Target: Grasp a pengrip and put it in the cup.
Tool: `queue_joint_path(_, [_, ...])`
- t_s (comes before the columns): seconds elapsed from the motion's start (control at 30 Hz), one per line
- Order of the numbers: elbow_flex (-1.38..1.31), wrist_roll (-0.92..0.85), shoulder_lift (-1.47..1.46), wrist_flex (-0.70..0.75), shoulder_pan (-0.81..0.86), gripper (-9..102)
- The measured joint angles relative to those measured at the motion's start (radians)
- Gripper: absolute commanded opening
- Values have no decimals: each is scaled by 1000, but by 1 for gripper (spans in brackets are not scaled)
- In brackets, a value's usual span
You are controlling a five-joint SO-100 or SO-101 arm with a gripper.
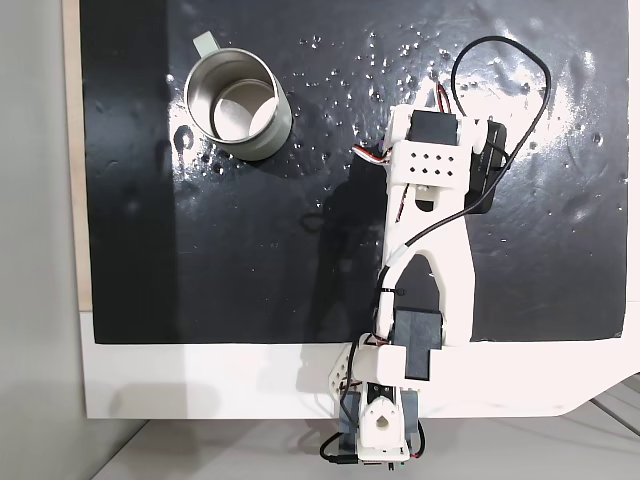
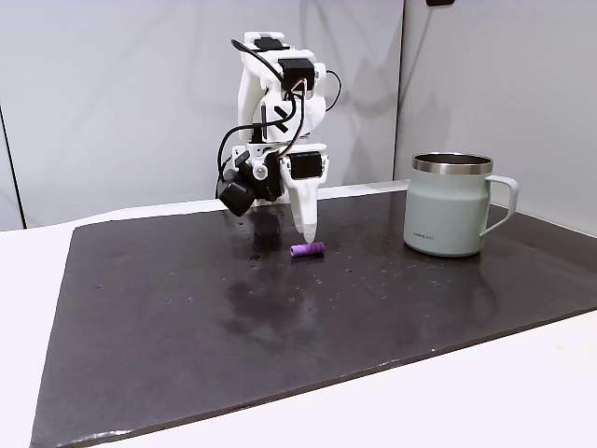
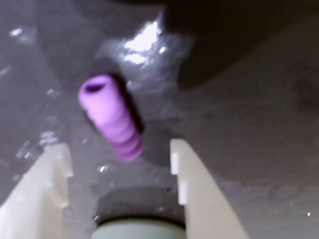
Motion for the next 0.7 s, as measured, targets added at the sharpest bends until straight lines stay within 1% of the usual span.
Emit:
queue_joint_path(0.27, [-37,-18,-78,-26,8,19])
queue_joint_path(0.37, [-37,-20,-100,-34,9,14])
queue_joint_path(0.47, [-49,-29,-110,-46,12,5])
queue_joint_path(0.6, [-54,-34,-117,-46,14,1])
queue_joint_path(0.7, [-54,-37,-117,-46,14,0])
